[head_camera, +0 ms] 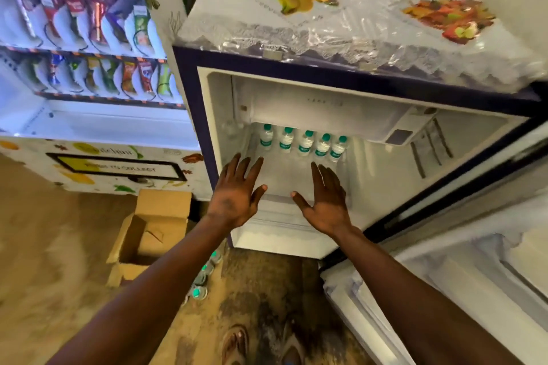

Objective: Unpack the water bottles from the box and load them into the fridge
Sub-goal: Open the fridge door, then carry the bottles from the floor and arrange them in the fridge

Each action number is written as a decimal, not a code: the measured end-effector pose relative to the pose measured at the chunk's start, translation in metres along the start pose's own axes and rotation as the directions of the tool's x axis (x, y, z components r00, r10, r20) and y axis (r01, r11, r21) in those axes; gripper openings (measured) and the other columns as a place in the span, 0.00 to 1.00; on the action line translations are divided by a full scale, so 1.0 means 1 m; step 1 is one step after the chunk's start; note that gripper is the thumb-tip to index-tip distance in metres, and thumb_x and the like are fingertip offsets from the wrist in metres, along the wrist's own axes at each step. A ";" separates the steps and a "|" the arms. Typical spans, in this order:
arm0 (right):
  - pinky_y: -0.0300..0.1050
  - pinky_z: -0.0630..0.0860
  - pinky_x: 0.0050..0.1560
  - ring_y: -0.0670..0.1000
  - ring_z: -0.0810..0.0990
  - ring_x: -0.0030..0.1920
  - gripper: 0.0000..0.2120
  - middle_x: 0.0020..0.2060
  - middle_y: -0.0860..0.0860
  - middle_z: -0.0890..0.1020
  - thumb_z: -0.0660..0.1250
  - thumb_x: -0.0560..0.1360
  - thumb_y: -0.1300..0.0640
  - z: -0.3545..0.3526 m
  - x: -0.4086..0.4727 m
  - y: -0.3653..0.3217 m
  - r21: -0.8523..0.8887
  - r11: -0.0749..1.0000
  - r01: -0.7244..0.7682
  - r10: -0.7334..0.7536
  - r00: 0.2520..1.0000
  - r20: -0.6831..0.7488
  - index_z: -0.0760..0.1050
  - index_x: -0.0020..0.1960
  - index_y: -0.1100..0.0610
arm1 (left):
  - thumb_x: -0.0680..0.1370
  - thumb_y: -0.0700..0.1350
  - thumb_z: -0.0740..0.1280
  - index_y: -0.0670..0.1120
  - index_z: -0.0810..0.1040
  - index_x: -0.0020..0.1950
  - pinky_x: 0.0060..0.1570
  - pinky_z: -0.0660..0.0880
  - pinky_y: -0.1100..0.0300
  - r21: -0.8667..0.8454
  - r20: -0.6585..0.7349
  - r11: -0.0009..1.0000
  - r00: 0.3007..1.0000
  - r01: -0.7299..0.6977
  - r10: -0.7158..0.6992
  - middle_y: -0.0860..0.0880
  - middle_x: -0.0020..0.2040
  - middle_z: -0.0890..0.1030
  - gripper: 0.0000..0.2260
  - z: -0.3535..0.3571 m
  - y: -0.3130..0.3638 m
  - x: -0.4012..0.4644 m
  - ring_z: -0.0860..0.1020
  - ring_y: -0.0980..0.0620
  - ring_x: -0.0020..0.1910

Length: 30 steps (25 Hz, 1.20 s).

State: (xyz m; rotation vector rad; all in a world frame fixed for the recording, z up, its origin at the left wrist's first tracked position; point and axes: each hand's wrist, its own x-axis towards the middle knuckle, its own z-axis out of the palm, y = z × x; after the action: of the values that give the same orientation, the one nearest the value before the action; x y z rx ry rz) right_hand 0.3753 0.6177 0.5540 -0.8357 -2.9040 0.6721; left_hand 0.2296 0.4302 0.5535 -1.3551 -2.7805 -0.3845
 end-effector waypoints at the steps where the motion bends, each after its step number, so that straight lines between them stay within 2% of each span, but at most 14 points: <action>1: 0.55 0.51 0.78 0.55 0.49 0.81 0.42 0.81 0.53 0.53 0.56 0.78 0.32 0.010 0.013 0.004 0.002 1.000 0.019 -0.020 0.999 0.034 0.46 0.82 0.51 | 0.83 0.59 0.53 0.49 0.58 0.81 0.76 0.58 0.43 0.071 0.010 0.996 0.998 -0.060 0.060 0.41 0.76 0.67 0.28 0.005 -0.009 0.006 0.57 0.40 0.79; 4: 0.55 0.55 0.77 0.56 0.52 0.80 0.40 0.80 0.55 0.57 0.59 0.79 0.34 0.039 0.049 0.017 -0.005 0.995 0.102 -0.102 0.994 0.040 0.49 0.82 0.53 | 0.83 0.57 0.54 0.47 0.62 0.79 0.76 0.57 0.44 0.210 0.009 0.957 0.979 -0.199 0.202 0.40 0.73 0.71 0.26 0.018 -0.033 0.023 0.61 0.39 0.77; 8: 0.54 0.65 0.72 0.59 0.64 0.75 0.37 0.76 0.58 0.66 0.63 0.79 0.39 0.089 0.121 0.031 -0.023 0.995 0.093 -0.091 0.994 0.064 0.55 0.81 0.56 | 0.83 0.56 0.57 0.46 0.67 0.77 0.75 0.59 0.43 0.201 -0.080 0.966 0.980 -0.163 0.182 0.40 0.72 0.73 0.25 0.067 -0.039 0.027 0.62 0.39 0.77; 12: 0.54 0.71 0.68 0.61 0.71 0.71 0.32 0.72 0.59 0.71 0.66 0.80 0.47 0.124 0.199 0.028 -0.044 0.992 0.116 -0.117 0.993 -0.014 0.61 0.79 0.57 | 0.82 0.54 0.63 0.42 0.75 0.71 0.74 0.63 0.42 0.161 -0.228 0.974 0.954 -0.159 0.193 0.39 0.70 0.75 0.22 0.087 -0.038 0.039 0.64 0.39 0.76; 16: 0.54 0.69 0.71 0.61 0.69 0.71 0.29 0.71 0.59 0.71 0.66 0.80 0.55 0.151 0.274 0.016 -0.127 0.978 0.166 -0.173 0.984 -0.050 0.62 0.78 0.57 | 0.82 0.51 0.64 0.42 0.80 0.65 0.72 0.64 0.46 0.252 -0.328 0.942 0.896 -0.222 0.298 0.41 0.68 0.78 0.18 0.106 -0.051 0.040 0.68 0.41 0.75; 20: 0.54 0.66 0.71 0.63 0.65 0.73 0.33 0.74 0.60 0.65 0.66 0.79 0.61 0.177 0.318 0.011 -0.182 0.965 0.190 -0.181 0.981 0.064 0.57 0.80 0.57 | 0.81 0.50 0.65 0.43 0.83 0.61 0.68 0.67 0.47 0.335 -0.368 0.909 0.854 -0.247 0.368 0.44 0.64 0.81 0.15 0.123 -0.058 0.042 0.73 0.42 0.71; 23: 0.56 0.70 0.69 0.64 0.68 0.70 0.35 0.74 0.61 0.65 0.65 0.80 0.60 0.195 0.332 0.010 -0.186 0.967 0.176 -0.156 0.980 0.120 0.51 0.82 0.57 | 0.81 0.50 0.64 0.44 0.83 0.60 0.66 0.68 0.48 0.363 -0.355 0.896 0.852 -0.254 0.385 0.45 0.61 0.83 0.14 0.132 -0.062 0.042 0.74 0.42 0.70; 24: 0.56 0.71 0.68 0.63 0.70 0.69 0.34 0.72 0.62 0.67 0.65 0.80 0.60 0.199 0.334 0.010 -0.176 0.969 0.172 -0.157 0.983 0.096 0.51 0.81 0.58 | 0.81 0.50 0.64 0.44 0.83 0.60 0.65 0.68 0.48 0.370 -0.344 0.893 0.855 -0.257 0.388 0.45 0.61 0.83 0.15 0.134 -0.063 0.041 0.74 0.42 0.70; 27: 0.54 0.75 0.63 0.61 0.76 0.63 0.27 0.65 0.60 0.75 0.66 0.80 0.55 0.203 0.340 0.006 -0.107 0.978 0.177 -0.183 0.982 -0.052 0.62 0.76 0.61 | 0.81 0.51 0.64 0.44 0.83 0.60 0.65 0.67 0.48 0.361 -0.313 0.901 0.878 -0.242 0.362 0.45 0.61 0.83 0.15 0.138 -0.065 0.040 0.74 0.41 0.70; 30: 0.52 0.77 0.51 0.60 0.81 0.55 0.24 0.55 0.60 0.81 0.66 0.81 0.53 0.202 0.343 0.001 -0.120 0.981 0.151 -0.160 0.984 -0.076 0.64 0.72 0.61 | 0.81 0.52 0.65 0.44 0.83 0.59 0.66 0.67 0.45 0.284 -0.274 0.931 0.911 -0.230 0.308 0.45 0.61 0.83 0.15 0.147 -0.062 0.038 0.72 0.41 0.71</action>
State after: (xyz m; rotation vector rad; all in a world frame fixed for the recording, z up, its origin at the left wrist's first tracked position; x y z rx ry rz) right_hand 0.0510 0.7156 0.3451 -0.6206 -2.9134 0.4496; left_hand 0.1703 0.4568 0.4028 -1.4464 -2.2569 -0.2119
